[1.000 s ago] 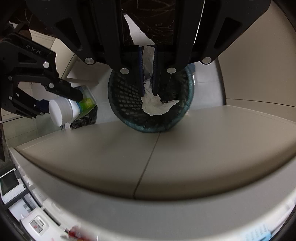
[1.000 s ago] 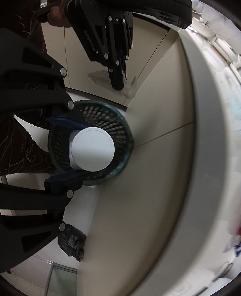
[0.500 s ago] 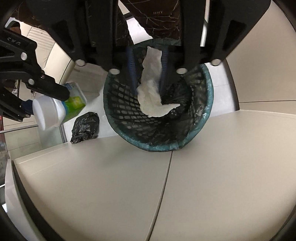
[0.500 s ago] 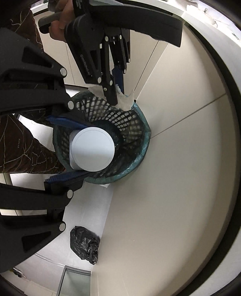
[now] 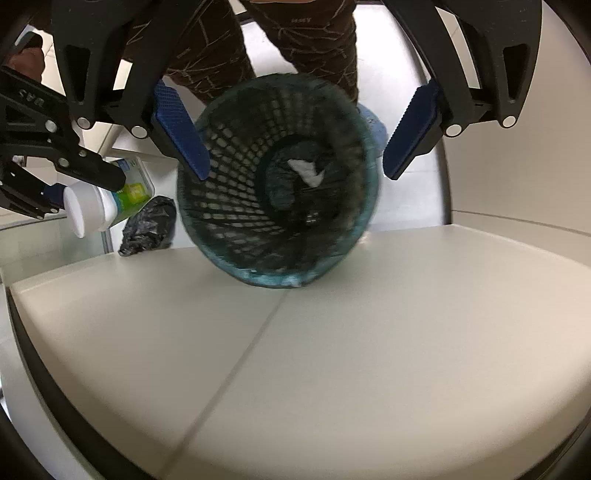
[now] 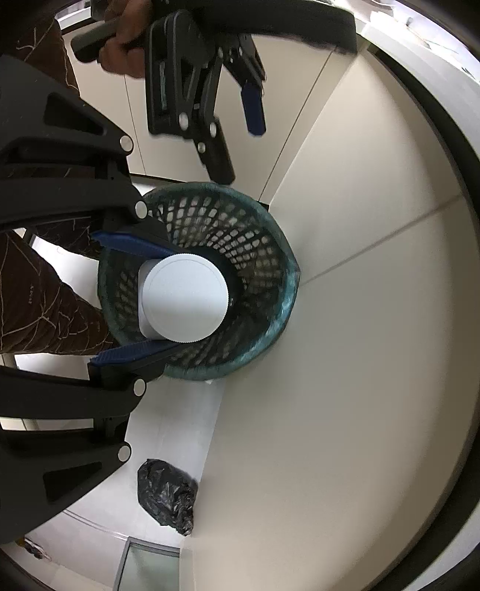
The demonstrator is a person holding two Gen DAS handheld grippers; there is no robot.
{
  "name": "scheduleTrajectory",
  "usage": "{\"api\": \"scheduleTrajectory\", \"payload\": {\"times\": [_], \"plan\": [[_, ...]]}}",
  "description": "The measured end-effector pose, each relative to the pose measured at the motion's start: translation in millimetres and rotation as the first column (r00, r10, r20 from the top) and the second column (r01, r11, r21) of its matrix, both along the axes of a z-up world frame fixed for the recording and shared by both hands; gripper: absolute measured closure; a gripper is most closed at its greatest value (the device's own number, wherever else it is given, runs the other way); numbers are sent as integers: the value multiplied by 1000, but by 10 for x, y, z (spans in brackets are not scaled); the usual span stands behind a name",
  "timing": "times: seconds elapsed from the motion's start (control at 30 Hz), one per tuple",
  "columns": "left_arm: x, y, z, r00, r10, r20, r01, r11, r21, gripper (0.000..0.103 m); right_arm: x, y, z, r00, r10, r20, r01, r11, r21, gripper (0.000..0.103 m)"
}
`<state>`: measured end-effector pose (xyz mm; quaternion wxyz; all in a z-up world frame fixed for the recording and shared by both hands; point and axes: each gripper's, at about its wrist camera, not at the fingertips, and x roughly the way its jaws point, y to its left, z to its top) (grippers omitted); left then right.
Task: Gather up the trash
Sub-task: 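Open the right tool to drop the pill bottle into the wastebasket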
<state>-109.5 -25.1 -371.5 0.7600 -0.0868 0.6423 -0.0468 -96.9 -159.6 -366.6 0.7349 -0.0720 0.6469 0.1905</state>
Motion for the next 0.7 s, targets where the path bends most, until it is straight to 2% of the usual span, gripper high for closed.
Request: {"api": "scheduleTrajectory", "payload": {"times": [0.3, 0.33, 0.37, 0.4, 0.57, 0.7], "plan": [[-158, 471, 140, 996, 91, -5, -91, 995, 45, 6, 47, 339, -175, 999, 35, -18, -35, 999, -10, 62], [-167, 501, 156, 996, 94, -4, -93, 994, 48, 6, 52, 361, -186, 999, 37, -22, -37, 999, -10, 56], [-167, 528, 172, 995, 95, -3, -95, 994, 49, 6, 55, 373, -194, 999, 37, -24, -37, 999, -13, 45], [-168, 543, 174, 996, 94, -2, -93, 994, 52, 6, 52, 374, -182, 999, 34, -20, -34, 999, -14, 40], [-130, 578, 267, 996, 91, 4, -91, 994, 57, 6, 64, 370, -85, 1000, 25, -2, -25, 999, -27, 31], [-83, 569, 437, 995, 94, 28, -96, 994, 48, 6, 144, 296, 131, 999, 3, 37, -2, 1000, -30, 25]]}}
